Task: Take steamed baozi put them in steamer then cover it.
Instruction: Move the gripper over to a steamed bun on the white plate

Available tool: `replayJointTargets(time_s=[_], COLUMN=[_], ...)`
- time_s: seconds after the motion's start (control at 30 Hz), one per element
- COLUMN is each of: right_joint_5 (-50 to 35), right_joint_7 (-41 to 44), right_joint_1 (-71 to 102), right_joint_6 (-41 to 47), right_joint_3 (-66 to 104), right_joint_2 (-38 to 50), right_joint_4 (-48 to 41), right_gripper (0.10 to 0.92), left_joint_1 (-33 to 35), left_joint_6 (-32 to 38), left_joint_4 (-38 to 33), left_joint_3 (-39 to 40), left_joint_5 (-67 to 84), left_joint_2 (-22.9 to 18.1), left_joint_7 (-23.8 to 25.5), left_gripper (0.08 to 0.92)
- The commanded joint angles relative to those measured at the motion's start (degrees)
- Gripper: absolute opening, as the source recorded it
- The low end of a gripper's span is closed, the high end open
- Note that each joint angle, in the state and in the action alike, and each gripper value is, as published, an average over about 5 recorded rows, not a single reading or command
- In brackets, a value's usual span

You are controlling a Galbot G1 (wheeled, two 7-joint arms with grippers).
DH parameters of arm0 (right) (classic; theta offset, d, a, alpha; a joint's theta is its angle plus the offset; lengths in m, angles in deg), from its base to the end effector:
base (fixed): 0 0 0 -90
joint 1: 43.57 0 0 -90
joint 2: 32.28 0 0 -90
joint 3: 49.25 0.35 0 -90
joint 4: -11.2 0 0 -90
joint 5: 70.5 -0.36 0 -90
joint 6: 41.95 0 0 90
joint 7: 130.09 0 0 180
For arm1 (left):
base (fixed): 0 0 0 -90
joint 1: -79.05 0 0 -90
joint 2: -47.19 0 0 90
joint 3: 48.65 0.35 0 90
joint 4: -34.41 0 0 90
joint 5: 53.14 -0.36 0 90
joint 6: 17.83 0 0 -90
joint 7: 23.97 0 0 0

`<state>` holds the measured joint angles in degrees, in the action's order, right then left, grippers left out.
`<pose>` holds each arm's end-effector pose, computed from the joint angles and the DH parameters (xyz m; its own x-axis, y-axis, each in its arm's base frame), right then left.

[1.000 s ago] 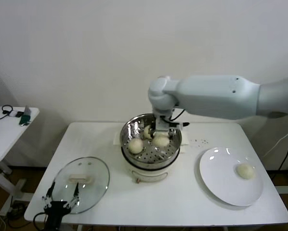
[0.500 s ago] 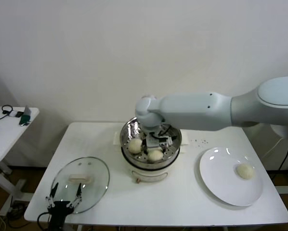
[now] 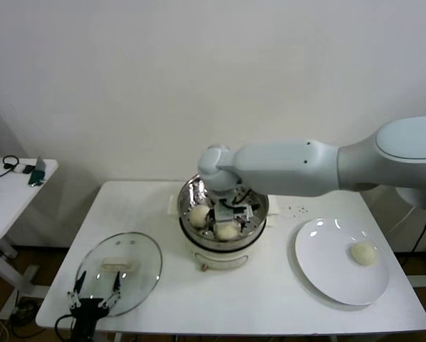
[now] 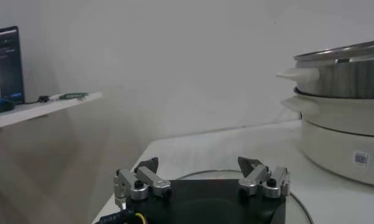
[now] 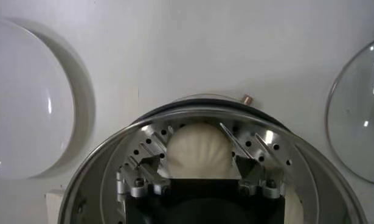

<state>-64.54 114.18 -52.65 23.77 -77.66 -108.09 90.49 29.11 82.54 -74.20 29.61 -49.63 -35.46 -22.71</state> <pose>0.5010 0.1994 -0.0904 -0.1295 0.0747 0.9888 -0.0023 -0.9972 0.0751 0.1113 0.0989 -0.3867 -0.9804 -0.1037 0.1675 -0.0755 0.9831 0.1668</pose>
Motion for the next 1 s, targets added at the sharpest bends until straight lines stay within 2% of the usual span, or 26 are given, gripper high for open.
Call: replayJointTargets(time_s=[0.03,0.17,0.3,0.4,0.57,0.73,1.0], right_joint_5=[-0.92,-3.89,-9.19,-15.20,-23.84,-24.00,-14.99], right_joint_7=[0.01,0.57,1.09,-0.04,-2.04,-3.19,0.27], right_joint_1=[-2.30,-5.67,-7.85,-9.48,-10.04,-6.17,12.51], right_joint_6=[0.01,1.62,6.90,13.01,26.12,32.23,34.06], right_joint_3=[2.52,3.38,2.88,-0.52,-3.35,-1.23,13.47], right_joint_2=[1.64,5.16,11.13,16.97,28.50,39.72,50.72], right_joint_4=[-1.33,-2.32,-6.73,-7.43,-2.14,0.66,-1.72], right_gripper=[0.823,0.823,0.823,0.823,0.823,0.823,0.823], left_joint_1=[-0.03,-0.12,-0.23,-0.61,-1.32,-2.30,-2.71], left_joint_6=[0.09,0.08,-0.15,-0.43,-0.67,-1.12,-1.77], left_joint_4=[-0.04,-0.31,-0.91,-1.36,-1.54,-1.78,-2.68], left_joint_3=[0.21,0.27,0.27,0.24,0.31,0.24,-0.01], left_joint_5=[-0.06,-0.04,0.00,0.06,0.10,0.14,0.07], left_joint_2=[0.04,0.20,1.21,1.66,1.87,1.79,1.07], left_joint_7=[-0.01,-0.02,-0.01,-0.01,0.02,0.01,-0.03], left_gripper=[0.823,0.823,0.823,0.823,0.823,0.823,0.823])
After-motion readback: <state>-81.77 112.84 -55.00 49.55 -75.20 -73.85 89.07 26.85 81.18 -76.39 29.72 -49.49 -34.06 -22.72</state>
